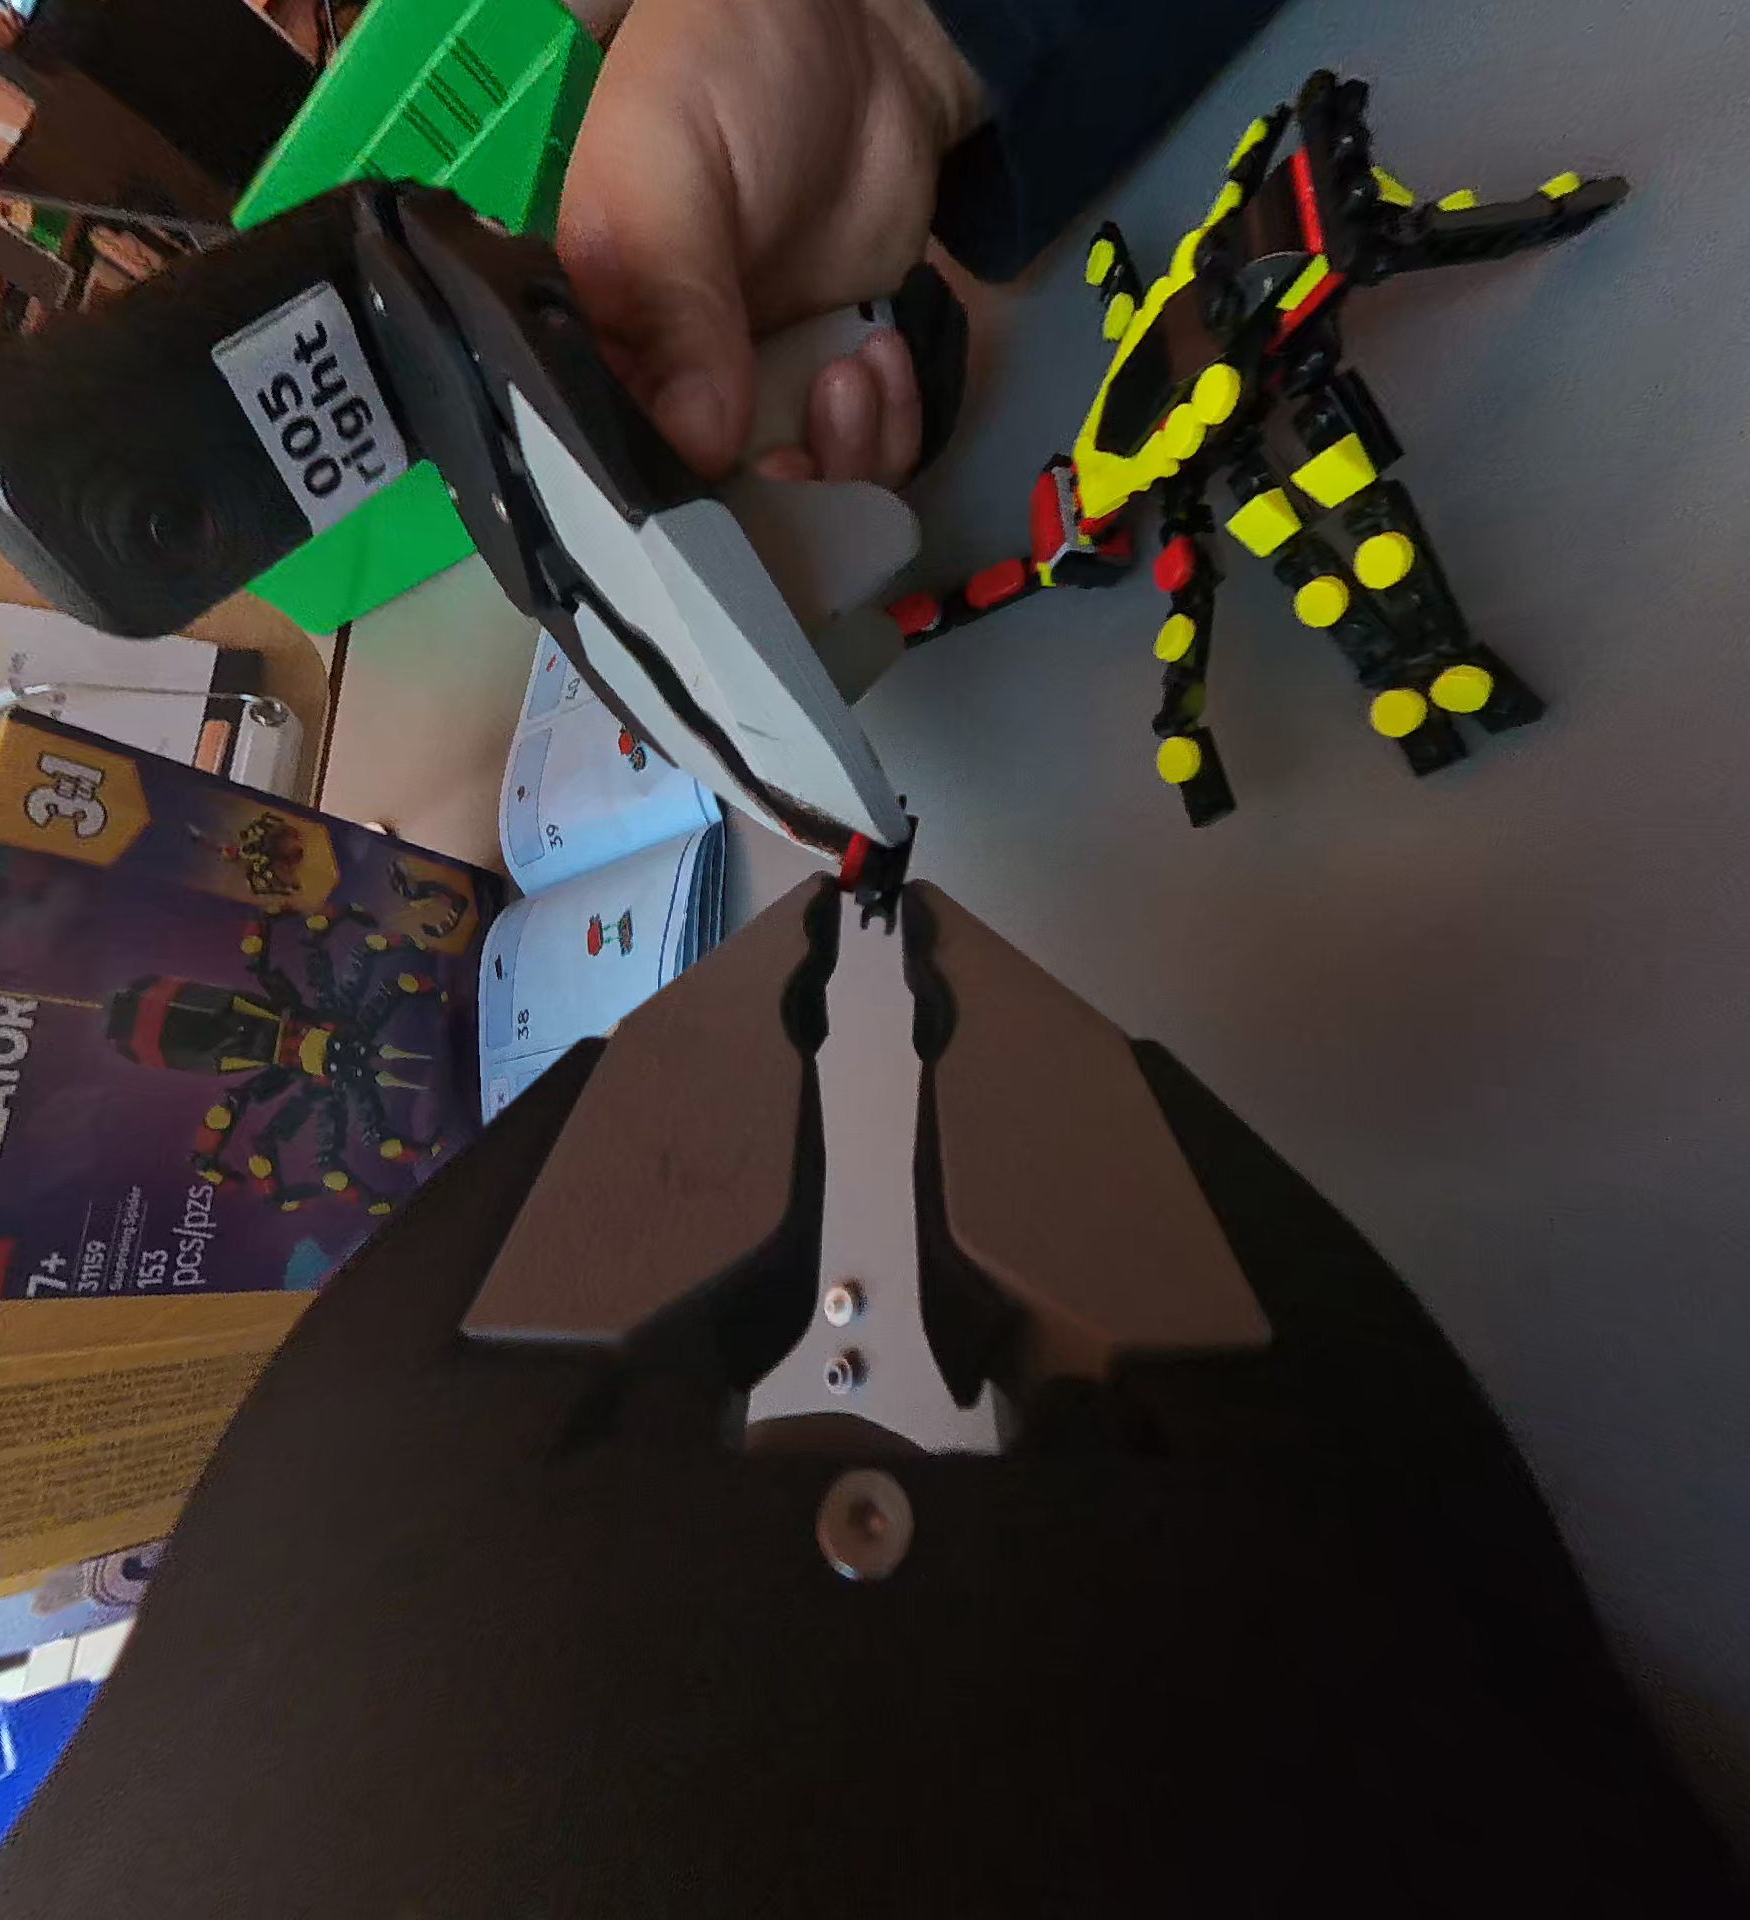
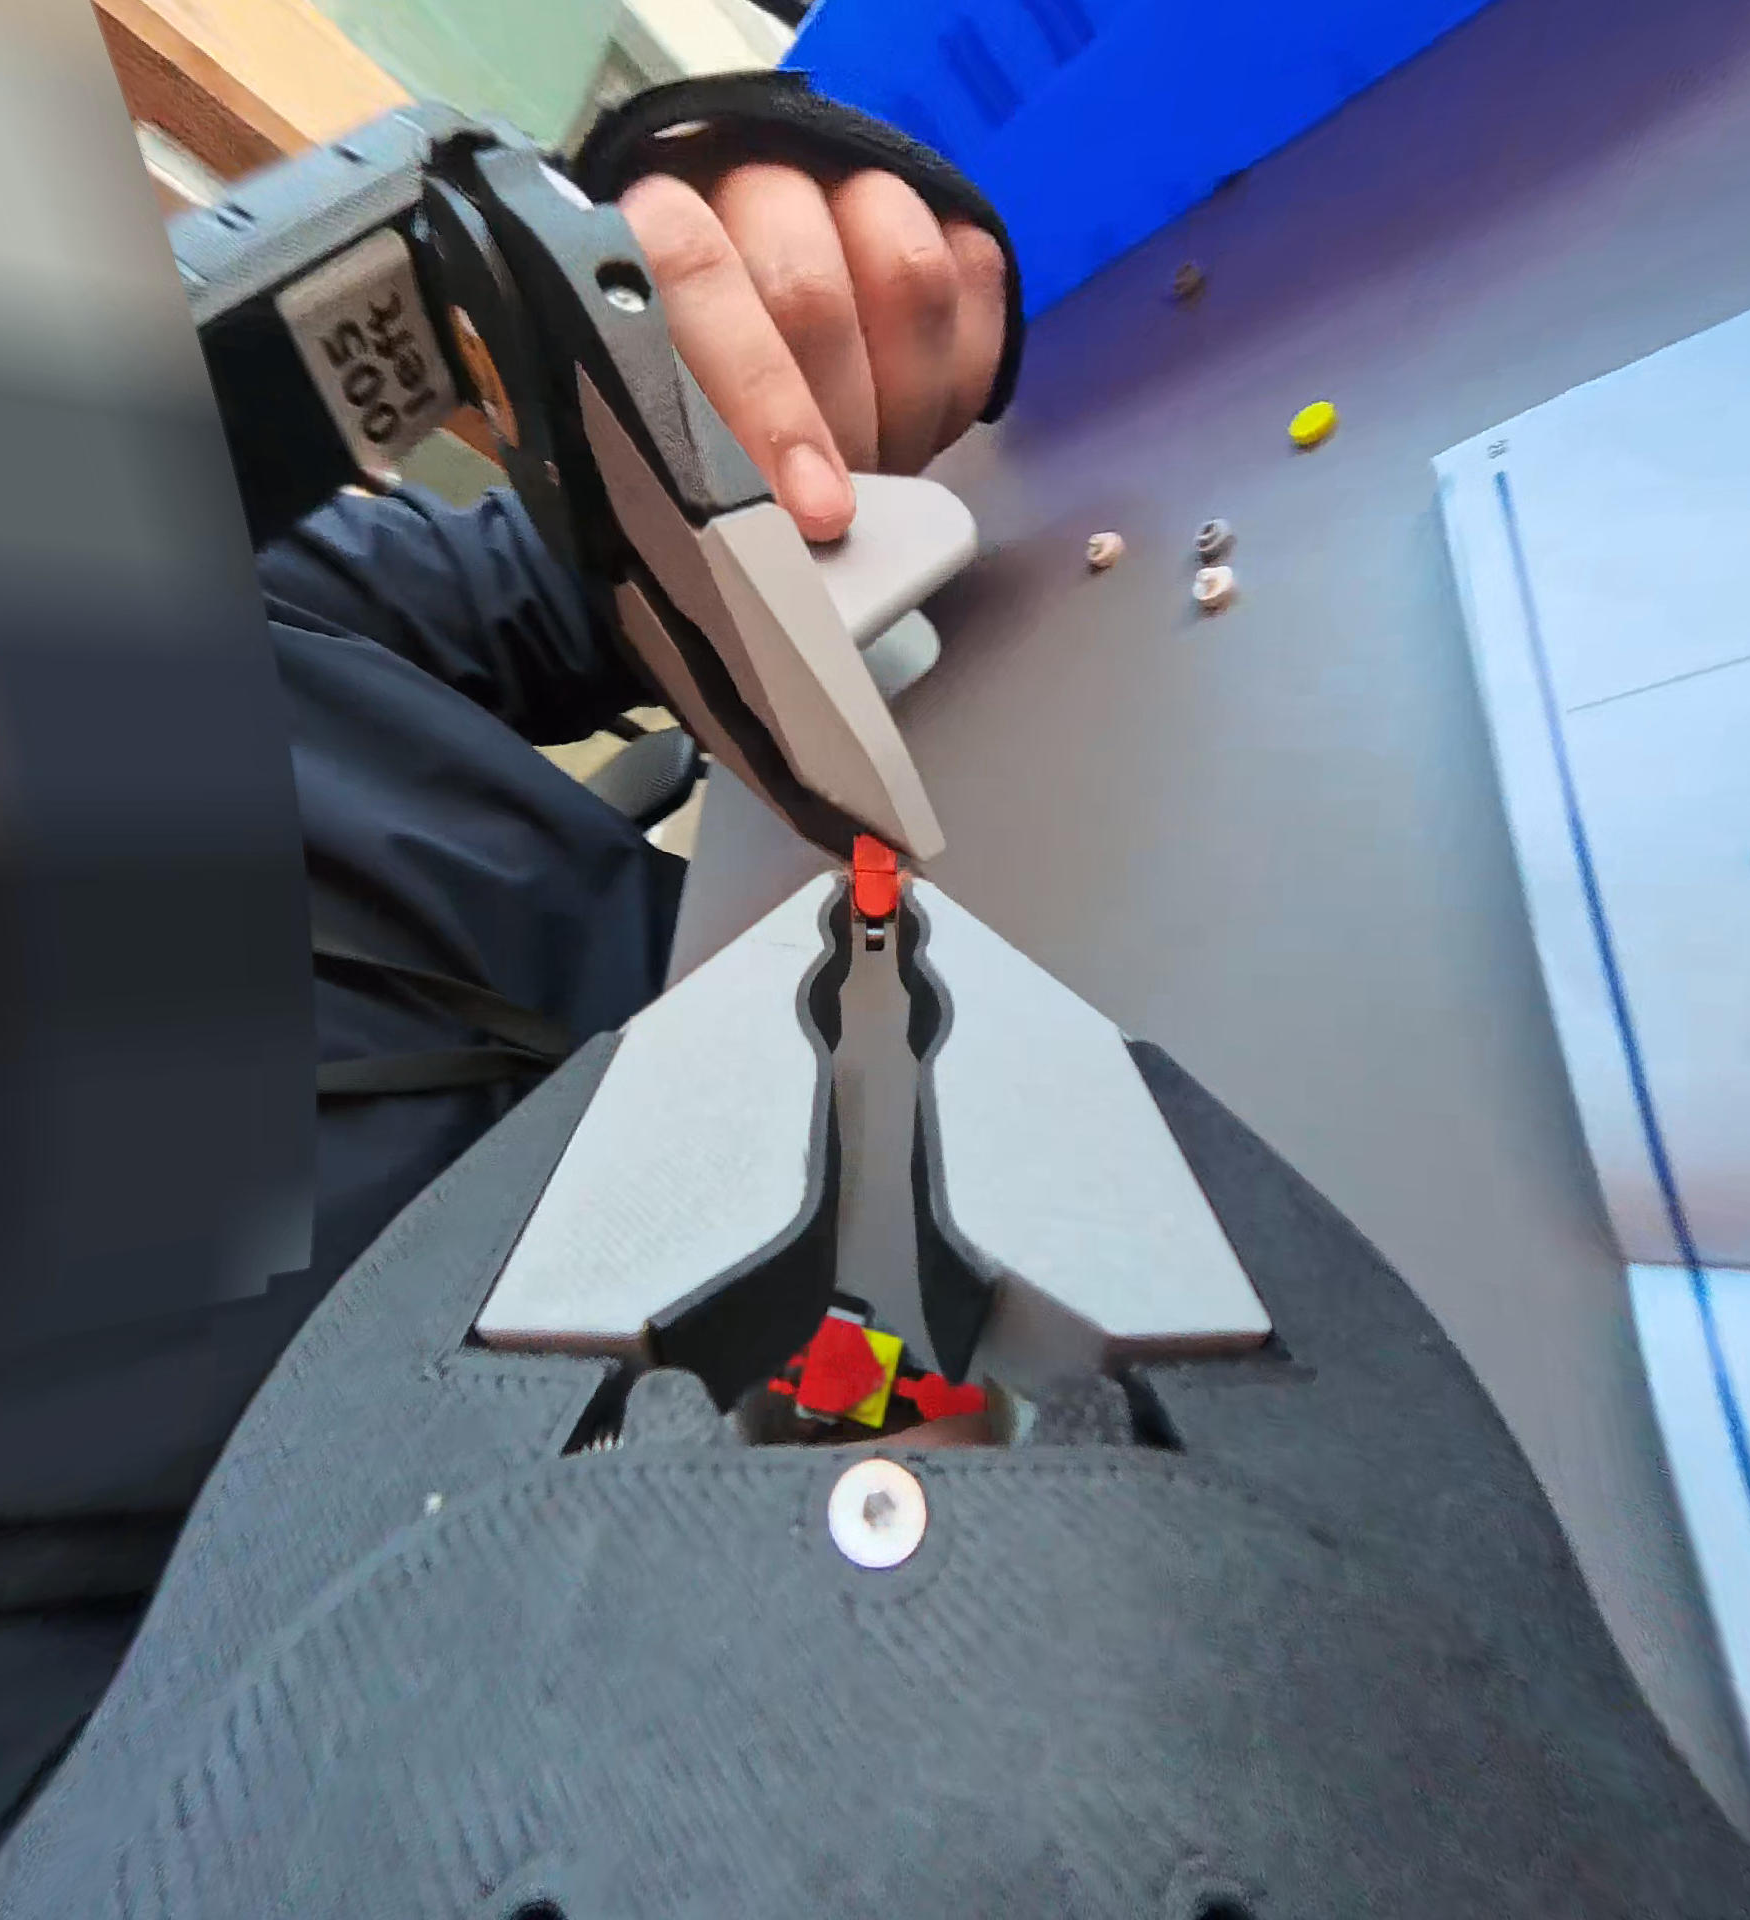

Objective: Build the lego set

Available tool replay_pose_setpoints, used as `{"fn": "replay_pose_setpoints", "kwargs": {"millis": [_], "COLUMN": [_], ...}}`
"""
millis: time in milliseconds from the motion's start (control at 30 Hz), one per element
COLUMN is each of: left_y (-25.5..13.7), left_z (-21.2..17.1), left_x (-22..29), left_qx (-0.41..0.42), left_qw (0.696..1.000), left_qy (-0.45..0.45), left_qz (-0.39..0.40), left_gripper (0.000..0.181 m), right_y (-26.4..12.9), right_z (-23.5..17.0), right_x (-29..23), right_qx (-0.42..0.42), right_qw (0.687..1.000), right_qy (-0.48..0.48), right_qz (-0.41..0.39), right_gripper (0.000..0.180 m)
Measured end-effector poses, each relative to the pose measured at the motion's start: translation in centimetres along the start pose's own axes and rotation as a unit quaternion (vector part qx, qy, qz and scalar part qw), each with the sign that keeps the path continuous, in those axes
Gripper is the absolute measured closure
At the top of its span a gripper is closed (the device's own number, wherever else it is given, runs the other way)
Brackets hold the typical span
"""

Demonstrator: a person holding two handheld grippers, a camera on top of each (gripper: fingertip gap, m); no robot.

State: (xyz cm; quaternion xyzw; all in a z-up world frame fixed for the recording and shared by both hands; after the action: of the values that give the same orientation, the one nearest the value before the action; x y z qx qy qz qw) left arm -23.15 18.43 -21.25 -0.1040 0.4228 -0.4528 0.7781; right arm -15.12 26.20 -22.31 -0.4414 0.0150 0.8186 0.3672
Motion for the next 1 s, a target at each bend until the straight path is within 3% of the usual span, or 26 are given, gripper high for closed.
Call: {"fn": "replay_pose_setpoints", "kwargs": {"millis": [233, 467, 733, 867, 1000], "left_y": [-0.1, 0.1, -0.4, -0.5, -0.3], "left_z": [0.1, -0.6, -0.5, -0.7, -0.7], "left_x": [0.2, -1.0, -2.0, -2.2, -2.1], "left_qx": [0.007, 0.013, 0.057, 0.062, 0.06], "left_qw": [1.0, 0.998, 0.992, 0.99, 0.991], "left_qy": [0.003, -0.063, -0.114, -0.122, -0.121], "left_qz": [-0.014, 0.004, 0.013, 0.018, 0.015], "left_gripper": [0.172, 0.172, 0.172, 0.172, 0.172], "right_y": [0.2, -0.5, -0.6, -0.1, 0.1], "right_z": [-0.2, 0.7, 1.5, 1.3, 1.1], "right_x": [-0.1, -1.1, -2.9, -3.5, -3.7], "right_qx": [-0.001, -0.007, -0.031, -0.046, -0.055], "right_qw": [0.999, 0.991, 0.903, 0.878, 0.86], "right_qy": [0.027, -0.101, -0.306, -0.351, -0.376], "right_qz": [0.03, -0.09, -0.298, -0.323, -0.341], "right_gripper": [0.175, 0.165, 0.152, 0.17, 0.17]}}
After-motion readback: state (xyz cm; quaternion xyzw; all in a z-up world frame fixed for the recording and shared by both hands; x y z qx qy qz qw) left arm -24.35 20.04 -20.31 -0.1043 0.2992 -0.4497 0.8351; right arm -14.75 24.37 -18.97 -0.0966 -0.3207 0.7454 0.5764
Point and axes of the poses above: each gripper's, where its closed fingertips meet, y out along the fingers, z out of its top, x = y × z across the jaws, the point moved 7 cm from there along -y, back along the fingers
